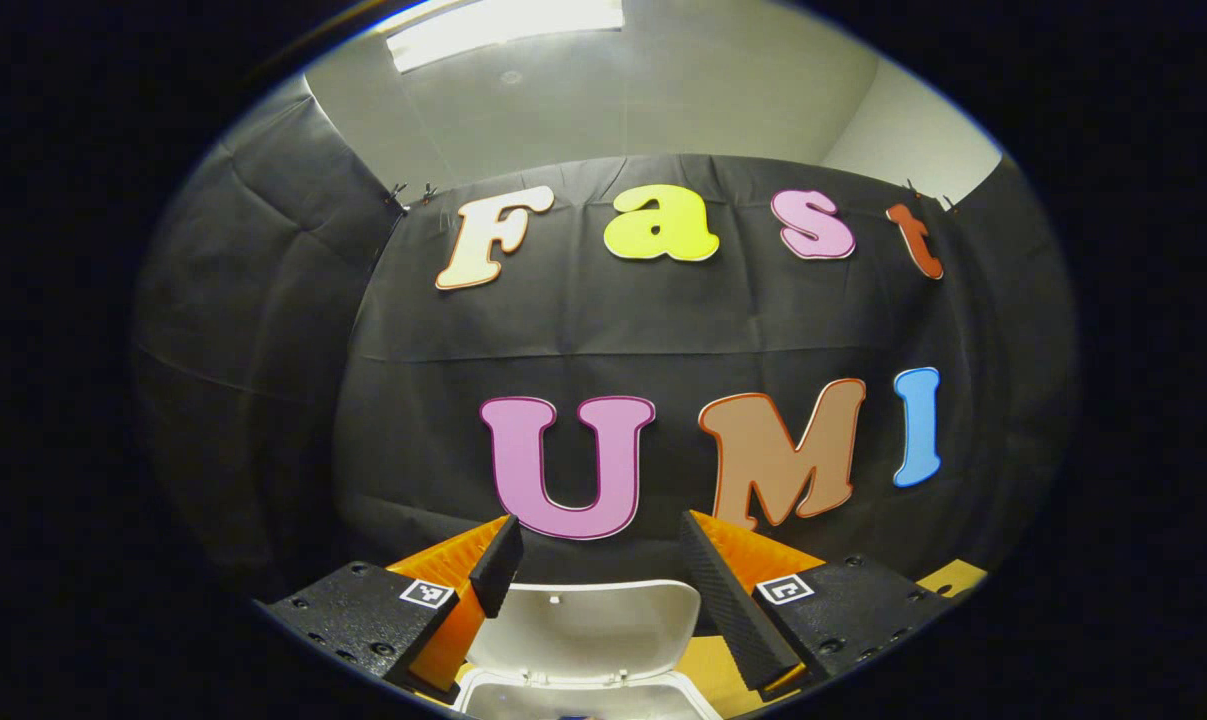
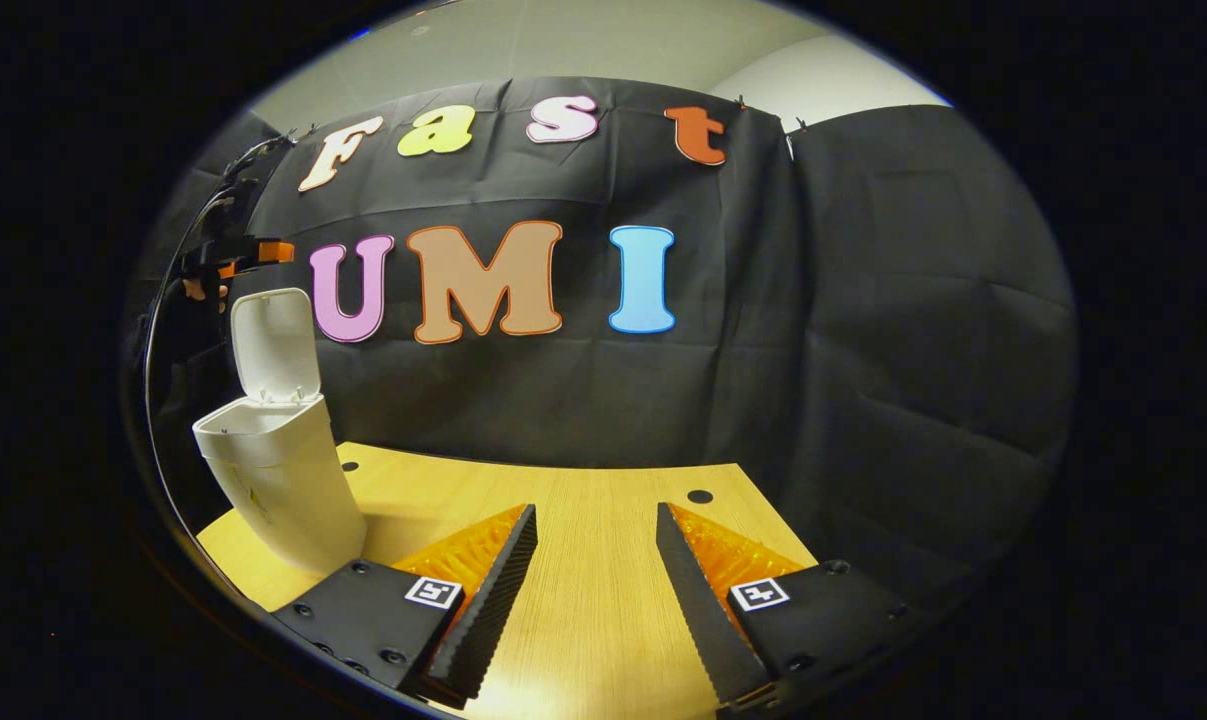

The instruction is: Press the lid of the desktop garbage bin to open it, pick up the crumpled paper on the desktop and throw it into the bin, then pick up the pop can on the desktop and drop it into the bin, and finally close the garbage bin lid.

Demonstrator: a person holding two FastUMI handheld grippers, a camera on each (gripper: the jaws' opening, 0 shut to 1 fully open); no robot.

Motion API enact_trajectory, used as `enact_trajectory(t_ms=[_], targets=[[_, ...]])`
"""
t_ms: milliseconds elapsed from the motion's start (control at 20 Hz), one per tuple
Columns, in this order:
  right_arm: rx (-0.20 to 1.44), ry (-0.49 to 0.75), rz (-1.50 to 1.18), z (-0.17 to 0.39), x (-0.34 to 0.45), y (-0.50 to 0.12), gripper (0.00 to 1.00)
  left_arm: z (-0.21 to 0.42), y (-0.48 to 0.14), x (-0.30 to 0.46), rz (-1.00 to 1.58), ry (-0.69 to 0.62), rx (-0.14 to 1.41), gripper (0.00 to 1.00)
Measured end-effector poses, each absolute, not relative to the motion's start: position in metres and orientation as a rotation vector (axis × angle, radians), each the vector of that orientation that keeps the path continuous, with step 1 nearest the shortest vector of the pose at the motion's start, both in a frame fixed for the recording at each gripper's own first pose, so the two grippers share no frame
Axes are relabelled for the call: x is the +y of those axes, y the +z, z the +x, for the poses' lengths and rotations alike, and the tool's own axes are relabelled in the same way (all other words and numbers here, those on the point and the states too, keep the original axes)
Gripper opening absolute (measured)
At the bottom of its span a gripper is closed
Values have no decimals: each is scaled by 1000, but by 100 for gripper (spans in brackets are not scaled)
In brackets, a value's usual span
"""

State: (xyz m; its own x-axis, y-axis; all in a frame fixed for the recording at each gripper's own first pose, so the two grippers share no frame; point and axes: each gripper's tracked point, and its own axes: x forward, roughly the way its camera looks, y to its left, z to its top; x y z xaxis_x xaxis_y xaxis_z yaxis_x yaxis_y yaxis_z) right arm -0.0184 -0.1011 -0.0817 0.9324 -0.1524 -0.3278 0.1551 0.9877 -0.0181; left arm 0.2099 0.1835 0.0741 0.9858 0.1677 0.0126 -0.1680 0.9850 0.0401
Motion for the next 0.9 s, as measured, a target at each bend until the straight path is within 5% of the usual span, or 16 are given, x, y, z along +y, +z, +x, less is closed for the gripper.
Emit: enact_trajectory(t_ms=[350, 900], targets=[[343, -178, 13, -22, -102, -85, 82, 233, 29, 198, 22, 176, 151, 94], [323, -129, 29, -16, -89, -80, 82, 189, 25, 190, -22, 171, 183, 92]])
